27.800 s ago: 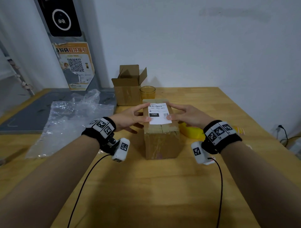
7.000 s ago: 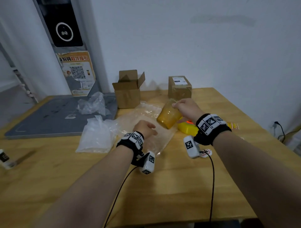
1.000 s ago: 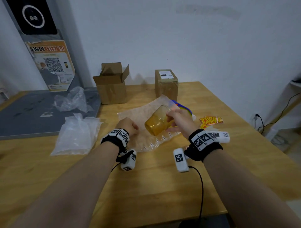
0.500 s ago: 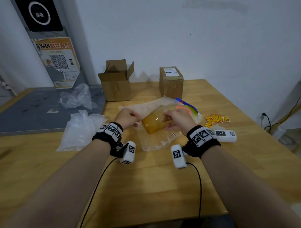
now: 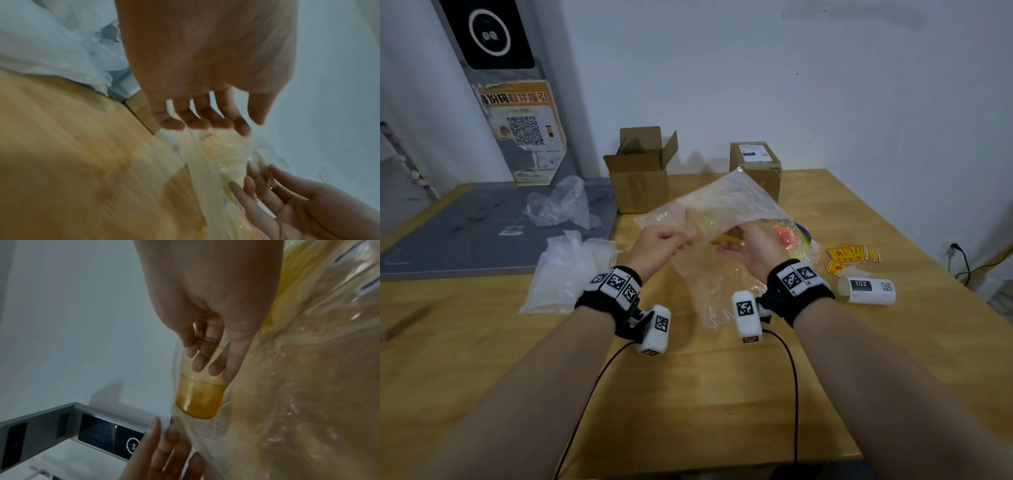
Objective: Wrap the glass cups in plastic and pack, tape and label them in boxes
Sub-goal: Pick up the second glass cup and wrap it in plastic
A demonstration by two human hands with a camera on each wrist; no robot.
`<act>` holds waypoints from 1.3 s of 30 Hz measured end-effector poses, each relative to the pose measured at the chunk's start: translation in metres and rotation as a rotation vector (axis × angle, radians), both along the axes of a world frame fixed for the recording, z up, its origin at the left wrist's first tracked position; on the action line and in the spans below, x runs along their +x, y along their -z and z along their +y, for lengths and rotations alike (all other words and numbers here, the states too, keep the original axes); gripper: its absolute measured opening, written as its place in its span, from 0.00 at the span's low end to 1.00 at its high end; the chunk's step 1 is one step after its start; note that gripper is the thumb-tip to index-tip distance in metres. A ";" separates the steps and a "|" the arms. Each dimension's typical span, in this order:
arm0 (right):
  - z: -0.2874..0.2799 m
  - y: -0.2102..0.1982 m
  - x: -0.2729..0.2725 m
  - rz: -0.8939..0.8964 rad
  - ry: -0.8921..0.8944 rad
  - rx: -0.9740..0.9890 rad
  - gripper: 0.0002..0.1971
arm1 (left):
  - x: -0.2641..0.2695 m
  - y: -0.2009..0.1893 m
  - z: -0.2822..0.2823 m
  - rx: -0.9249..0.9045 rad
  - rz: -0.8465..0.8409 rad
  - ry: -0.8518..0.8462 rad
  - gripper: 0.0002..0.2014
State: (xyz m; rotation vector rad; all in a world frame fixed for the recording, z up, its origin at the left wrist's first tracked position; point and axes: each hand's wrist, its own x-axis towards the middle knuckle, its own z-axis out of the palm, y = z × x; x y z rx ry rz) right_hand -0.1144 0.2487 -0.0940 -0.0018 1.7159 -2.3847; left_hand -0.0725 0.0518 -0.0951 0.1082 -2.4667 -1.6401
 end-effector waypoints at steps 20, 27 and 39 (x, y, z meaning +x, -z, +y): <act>-0.033 -0.025 -0.010 -0.048 -0.164 0.308 0.09 | 0.013 0.031 -0.003 0.450 -0.574 0.042 0.14; -0.026 -0.027 -0.003 -0.111 -0.191 0.317 0.20 | 0.011 0.022 -0.015 0.533 -0.513 -0.060 0.16; 0.059 -0.057 -0.001 0.211 0.250 1.015 0.20 | 0.022 0.004 -0.028 0.572 -0.186 -0.151 0.35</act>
